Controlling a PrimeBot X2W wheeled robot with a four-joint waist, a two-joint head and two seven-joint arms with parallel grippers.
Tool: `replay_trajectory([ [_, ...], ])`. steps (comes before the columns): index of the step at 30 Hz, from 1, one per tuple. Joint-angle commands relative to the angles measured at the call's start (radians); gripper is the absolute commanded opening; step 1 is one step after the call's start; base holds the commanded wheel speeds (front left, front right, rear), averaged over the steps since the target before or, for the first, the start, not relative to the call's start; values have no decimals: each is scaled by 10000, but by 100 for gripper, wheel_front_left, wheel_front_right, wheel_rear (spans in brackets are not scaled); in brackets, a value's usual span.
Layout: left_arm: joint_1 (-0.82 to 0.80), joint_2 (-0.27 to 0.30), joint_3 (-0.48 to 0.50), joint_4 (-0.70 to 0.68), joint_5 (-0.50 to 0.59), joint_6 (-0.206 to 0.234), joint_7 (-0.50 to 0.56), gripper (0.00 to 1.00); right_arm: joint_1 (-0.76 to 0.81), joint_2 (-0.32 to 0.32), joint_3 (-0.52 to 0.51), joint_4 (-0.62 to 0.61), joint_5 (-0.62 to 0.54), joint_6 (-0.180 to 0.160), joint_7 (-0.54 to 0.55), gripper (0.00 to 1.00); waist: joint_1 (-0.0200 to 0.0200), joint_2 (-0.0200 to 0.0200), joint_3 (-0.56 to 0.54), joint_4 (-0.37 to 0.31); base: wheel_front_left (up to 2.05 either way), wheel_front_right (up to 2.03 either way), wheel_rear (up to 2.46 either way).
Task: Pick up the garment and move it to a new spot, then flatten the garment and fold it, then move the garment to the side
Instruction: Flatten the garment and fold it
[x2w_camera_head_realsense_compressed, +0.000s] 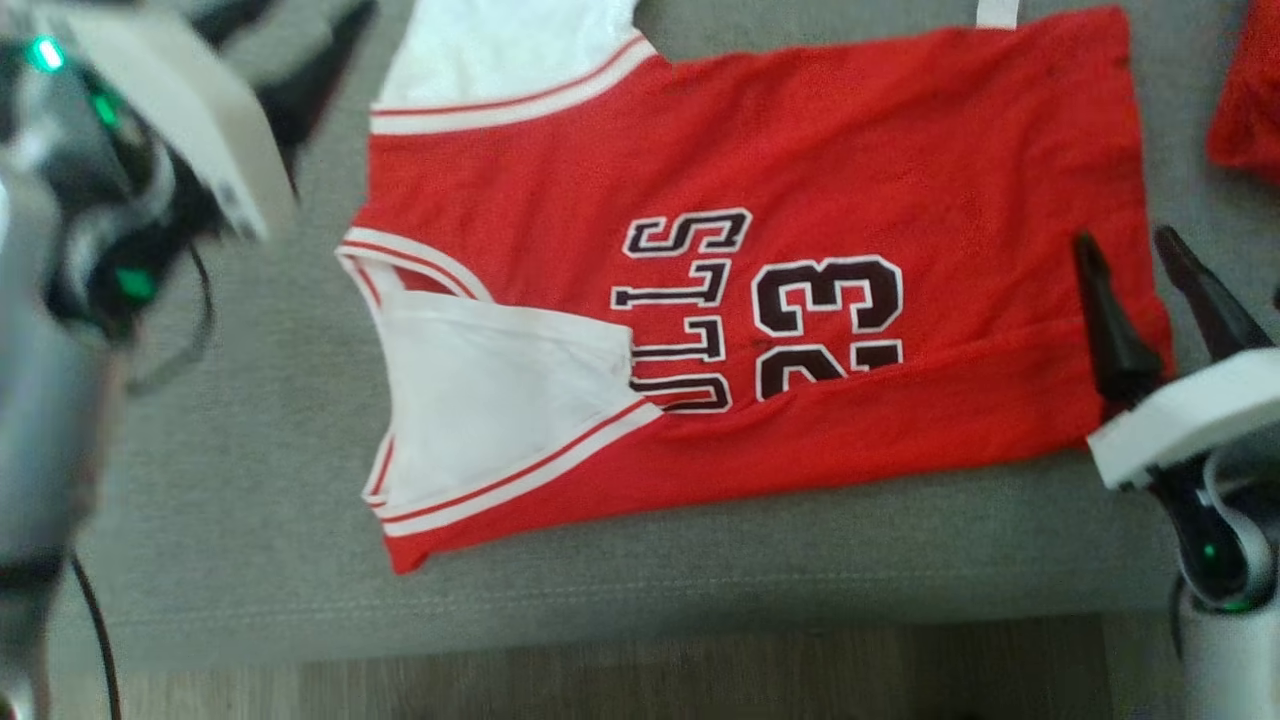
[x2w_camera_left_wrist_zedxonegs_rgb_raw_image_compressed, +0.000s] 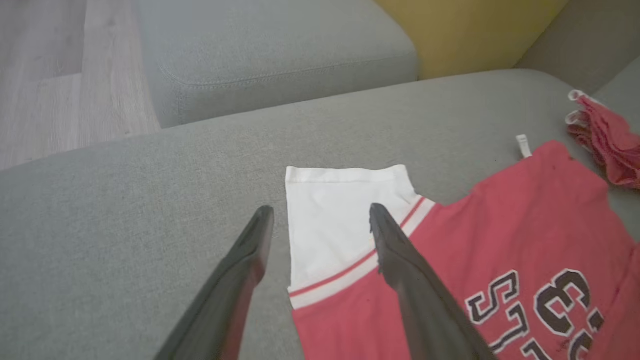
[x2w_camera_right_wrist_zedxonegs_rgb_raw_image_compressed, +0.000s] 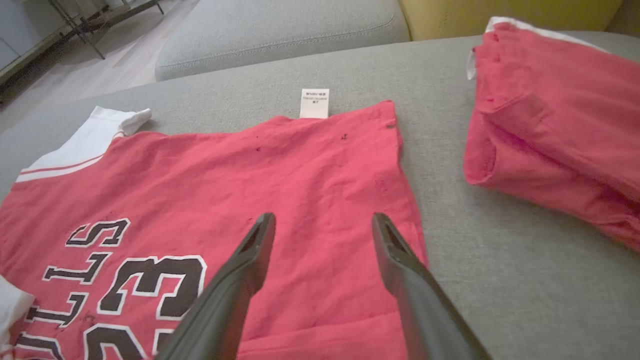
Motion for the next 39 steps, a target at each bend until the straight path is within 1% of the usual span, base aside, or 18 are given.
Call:
replay_trajectory([
  [1,-1276,377,361,435,3,-163,413,100,-309,-117,415,-423,-120,44,-55,100,-1,0,777,-450,0,0,0],
  [3,-2166,398,145,1237,122,-298,763,100,-533,-69,618,-457,-155,44,-144,100,-1,0,1089,-646,0,0,0],
  [7,-3589,536,-345,2482,591,-478,1043,100,-828,96,808,-476,-188,44,-329,100,-1,0,1626,-1060,0,0,0],
  [11,-4496,608,-765,3423,666,-575,1329,100,-1068,260,788,-402,-277,44,-622,100,-1,0,2052,-1448,0,0,0],
  [13,-4830,749,-979,3764,737,-599,1395,100,-1147,321,871,-362,-267,44,-759,100,-1,0,2214,-1638,0,0,0],
  [14,-4830,749,-979,3764,737,-599,1395,100,-1147,321,871,-362,-267,44,-759,100,-1,0,2214,-1638,0,0,0],
  [16,-5090,929,-1177,4069,815,-612,1439,100,-1207,373,956,-322,-223,44,-875,100,-1,0,2352,-1819,0,0,0],
  [19,-5422,1330,-1638,4542,1055,-623,1400,100,-1266,428,1021,-228,-156,44,-1081,100,-1,0,2510,-2090,0,0,0],
  [21,-5491,1486,-1870,4740,1054,-625,1369,100,-1284,450,1032,-188,-136,44,-1161,100,-1,0,2547,-2187,0,0,0],
  [26,-5587,1627,-2280,5000,638,-627,1378,100,-1314,475,943,-92,-104,44,-1304,100,-1,0,2571,-2319,0,0,0],
  [31,-5540,1784,-2944,4824,-67,-627,1932,100,-1380,397,797,-97,-159,44,-1293,100,-1,0,2501,-2287,0,0,0],
  [32,-5542,1838,-3052,4760,-210,-627,2050,88,-1409,377,772,-119,-180,44,-1275,100,-1,0,2491,-2268,0,0,0],
  [33,-5549,1902,-3180,4668,-335,-628,2145,48,-1446,351,773,-158,-201,44,-1265,100,-1,0,2482,-2255,0,0,0],
  [34,-5582,1987,-3281,4566,-402,-628,2131,25,-1495,334,783,-197,-212,44,-1255,100,-1,0,2481,-2248,0,0,0],
  [35,-5623,2073,-3362,4468,-439,-628,2021,0,-1564,316,815,-224,-219,44,-1247,100,-1,0,2486,-2246,0,0,0],
  [39,-5783,2328,-3711,4212,-493,-628,1262,0,-1953,246,1067,-90,-121,44,-1150,100,-1,0,2492,-2248,0,0,0],
])
